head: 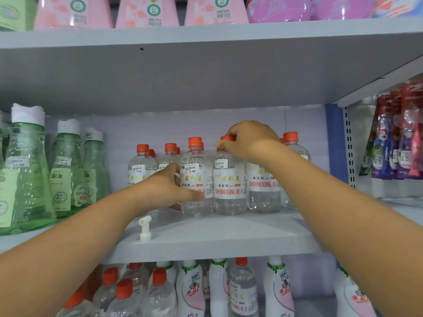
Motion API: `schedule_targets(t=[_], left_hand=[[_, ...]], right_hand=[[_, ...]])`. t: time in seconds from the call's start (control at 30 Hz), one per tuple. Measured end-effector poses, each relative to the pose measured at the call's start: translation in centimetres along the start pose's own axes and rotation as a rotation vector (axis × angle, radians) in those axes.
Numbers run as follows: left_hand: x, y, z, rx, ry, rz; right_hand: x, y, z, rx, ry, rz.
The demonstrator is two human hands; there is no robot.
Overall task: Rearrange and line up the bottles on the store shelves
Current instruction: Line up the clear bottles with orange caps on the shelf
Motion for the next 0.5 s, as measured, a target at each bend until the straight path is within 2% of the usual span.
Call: schedule_targets(t=[0.07,0.13,0.2,0.3,0.37,0.5], left_hand=[[-0.1,0.0,0.0,-0.005,0.004,0.001],[-0.1,0.1,-0.1,-0.01,0.003,0.003],[-0.1,0.1,-0.2,-0.006,0.001,-0.009],[-0.3,0.0,-0.5,-0.003,0.003,0.0],[-0.4,-0.1,-0.7,-0.01,0.005,0.012],[-0.5,-0.1,-0.8,-0.011,0.019,0.013]], right_hand=[[0.3,0.2,0.5,0.041,0.006,-0.059],[1.2,1.8,1.1,0.158,-0.024,-0.384],[2.9,5.0,2.0,0.355,-0.019,-0.725],[6.6,8.9,4.0,0.485,-0.011,-0.782],[9.9,8.9,5.0,0.444,-0.082,-0.73],[14.2,5.8,6.8,0.196,-0.274,-0.757]])
Point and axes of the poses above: each hand's wrist, its own z-axis away from the middle knuckle, its own y-axis out of the back of the hand, x = y × z, the point moved 2 cm from there along -z, towards the middle knuckle, and after that the axes turned 13 degrees about -z, right-handed, at the moved point
